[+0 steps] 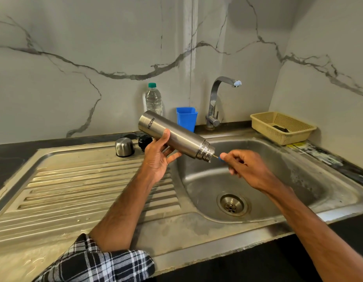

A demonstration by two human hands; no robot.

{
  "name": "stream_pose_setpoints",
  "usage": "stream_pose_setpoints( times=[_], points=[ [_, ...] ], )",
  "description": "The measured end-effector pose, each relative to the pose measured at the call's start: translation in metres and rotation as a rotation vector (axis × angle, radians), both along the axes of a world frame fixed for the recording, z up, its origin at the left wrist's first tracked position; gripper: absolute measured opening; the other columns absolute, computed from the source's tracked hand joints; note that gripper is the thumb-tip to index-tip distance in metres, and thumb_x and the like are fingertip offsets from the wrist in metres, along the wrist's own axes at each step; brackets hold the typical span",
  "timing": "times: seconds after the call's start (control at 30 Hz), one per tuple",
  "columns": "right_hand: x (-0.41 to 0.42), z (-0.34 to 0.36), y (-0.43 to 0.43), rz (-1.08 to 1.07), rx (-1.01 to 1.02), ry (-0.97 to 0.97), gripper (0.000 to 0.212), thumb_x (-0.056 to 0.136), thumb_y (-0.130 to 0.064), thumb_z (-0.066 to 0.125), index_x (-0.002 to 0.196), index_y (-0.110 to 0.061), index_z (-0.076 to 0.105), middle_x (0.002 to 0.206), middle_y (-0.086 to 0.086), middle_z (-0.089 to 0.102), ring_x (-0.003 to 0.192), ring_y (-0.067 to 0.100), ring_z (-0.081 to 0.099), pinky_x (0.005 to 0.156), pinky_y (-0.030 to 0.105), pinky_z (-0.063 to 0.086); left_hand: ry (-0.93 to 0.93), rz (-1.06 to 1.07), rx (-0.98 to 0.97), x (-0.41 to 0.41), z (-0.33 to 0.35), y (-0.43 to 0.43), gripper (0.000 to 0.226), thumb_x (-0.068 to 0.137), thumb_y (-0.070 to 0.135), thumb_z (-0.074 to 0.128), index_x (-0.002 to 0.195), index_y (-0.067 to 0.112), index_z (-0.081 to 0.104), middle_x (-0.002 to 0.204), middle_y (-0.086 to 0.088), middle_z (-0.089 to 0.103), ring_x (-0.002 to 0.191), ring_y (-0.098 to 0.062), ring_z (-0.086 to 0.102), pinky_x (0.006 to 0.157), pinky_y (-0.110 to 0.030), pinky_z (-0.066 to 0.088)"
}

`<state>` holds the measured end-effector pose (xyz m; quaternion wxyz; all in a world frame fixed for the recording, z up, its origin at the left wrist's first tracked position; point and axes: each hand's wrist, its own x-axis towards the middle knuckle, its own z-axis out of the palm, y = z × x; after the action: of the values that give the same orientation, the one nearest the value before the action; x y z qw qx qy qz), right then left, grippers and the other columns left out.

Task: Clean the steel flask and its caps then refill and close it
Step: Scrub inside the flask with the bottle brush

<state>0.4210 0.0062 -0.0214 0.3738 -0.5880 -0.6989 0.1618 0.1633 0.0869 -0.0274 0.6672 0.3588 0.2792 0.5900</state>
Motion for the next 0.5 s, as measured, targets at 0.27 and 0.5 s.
stream_pose_setpoints(
  times=[0.27, 0.5],
  points=[
    [-0.008, -0.003, 0.0, -0.067, 0.269, -0.037, 0.009, 0.081, -0.016, 0.082, 0.088, -0.016, 0.077, 0.076, -0.012, 0.07, 0.074, 0.002, 0.064, 0.062, 0.007, 0.046, -0.008, 0.02, -0.015, 0.002, 0.002, -0.001, 0.06, 0.079, 0.029, 0.073, 0.133, 0.011, 0.056, 0.13, -0.016, 0.067, 0.121, -0.03, 0.065, 0.082, -0.043, 0.063],
    [-0.008, -0.002, 0.002, -0.02, 0.028, -0.001, 0.035, 0.103, -0.029, 0.052, 0.08, -0.018, 0.075, 0.048, -0.016, 0.056, 0.044, 0.0, 0.045, 0.05, 0.017, 0.033, -0.015, 0.003, -0.006, -0.001, 0.002, -0.001, 0.049, 0.079, 0.028, 0.072, 0.123, 0.013, 0.059, 0.129, -0.017, 0.067, 0.121, -0.03, 0.065, 0.079, -0.041, 0.062]
  ],
)
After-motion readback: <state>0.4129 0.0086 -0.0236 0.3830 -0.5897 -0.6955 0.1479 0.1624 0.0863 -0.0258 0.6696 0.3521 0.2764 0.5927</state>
